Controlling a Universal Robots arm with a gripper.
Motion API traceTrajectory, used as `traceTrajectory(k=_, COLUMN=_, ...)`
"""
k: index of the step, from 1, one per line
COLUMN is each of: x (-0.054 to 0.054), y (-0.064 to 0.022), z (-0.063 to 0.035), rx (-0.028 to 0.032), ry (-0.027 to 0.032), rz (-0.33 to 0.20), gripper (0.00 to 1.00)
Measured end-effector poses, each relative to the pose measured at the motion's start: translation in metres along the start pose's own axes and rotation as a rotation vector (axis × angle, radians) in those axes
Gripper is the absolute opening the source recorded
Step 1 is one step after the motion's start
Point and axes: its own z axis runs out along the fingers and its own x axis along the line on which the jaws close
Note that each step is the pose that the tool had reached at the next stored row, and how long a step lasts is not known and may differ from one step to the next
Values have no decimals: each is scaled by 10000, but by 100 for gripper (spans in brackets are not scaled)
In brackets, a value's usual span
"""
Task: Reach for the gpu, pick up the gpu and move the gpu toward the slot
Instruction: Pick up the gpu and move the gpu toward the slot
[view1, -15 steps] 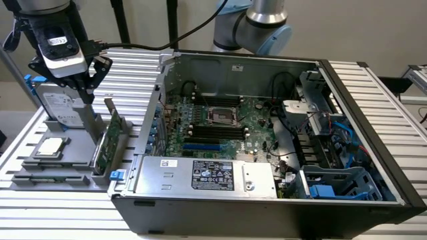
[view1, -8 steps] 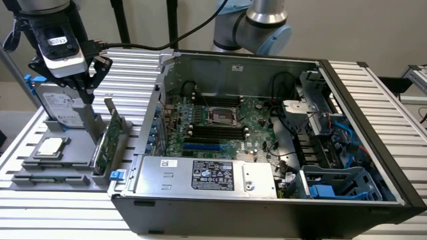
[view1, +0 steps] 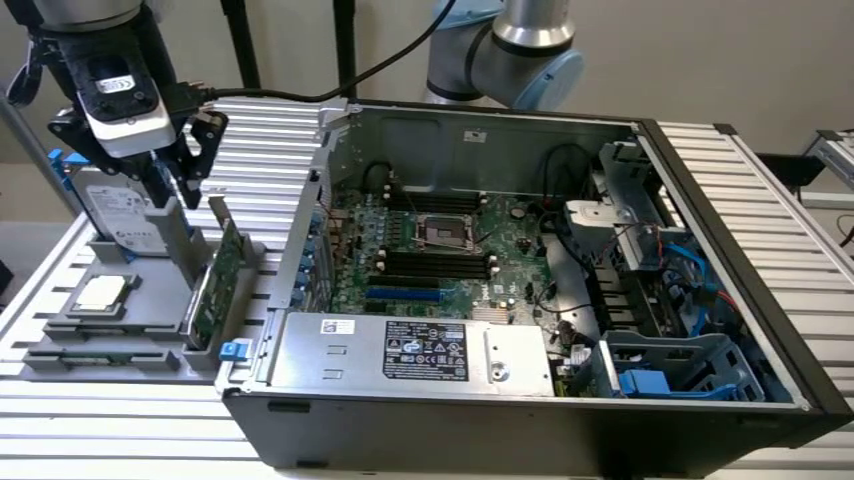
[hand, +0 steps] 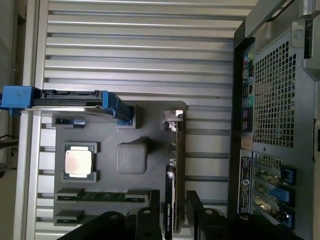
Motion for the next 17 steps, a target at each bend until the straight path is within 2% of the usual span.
traceTrajectory(k=1, x=0, y=-5, z=10, rx=1, ry=-4, rz=0, gripper=42)
traceTrajectory(k=3, x=3, y=-19, z=43, rx=3, ry=-20, rz=0, gripper=42)
traceTrajectory(k=4, x=6, y=-32, z=60, rx=4, ry=-24, rz=-1, gripper=48)
traceTrajectory(k=10, x=14, y=-194, z=164, rx=3, ry=-44, rz=20, gripper=48)
traceTrajectory(k=17, x=15, y=-228, z=290, rx=4, ry=-60, rz=30, gripper=48)
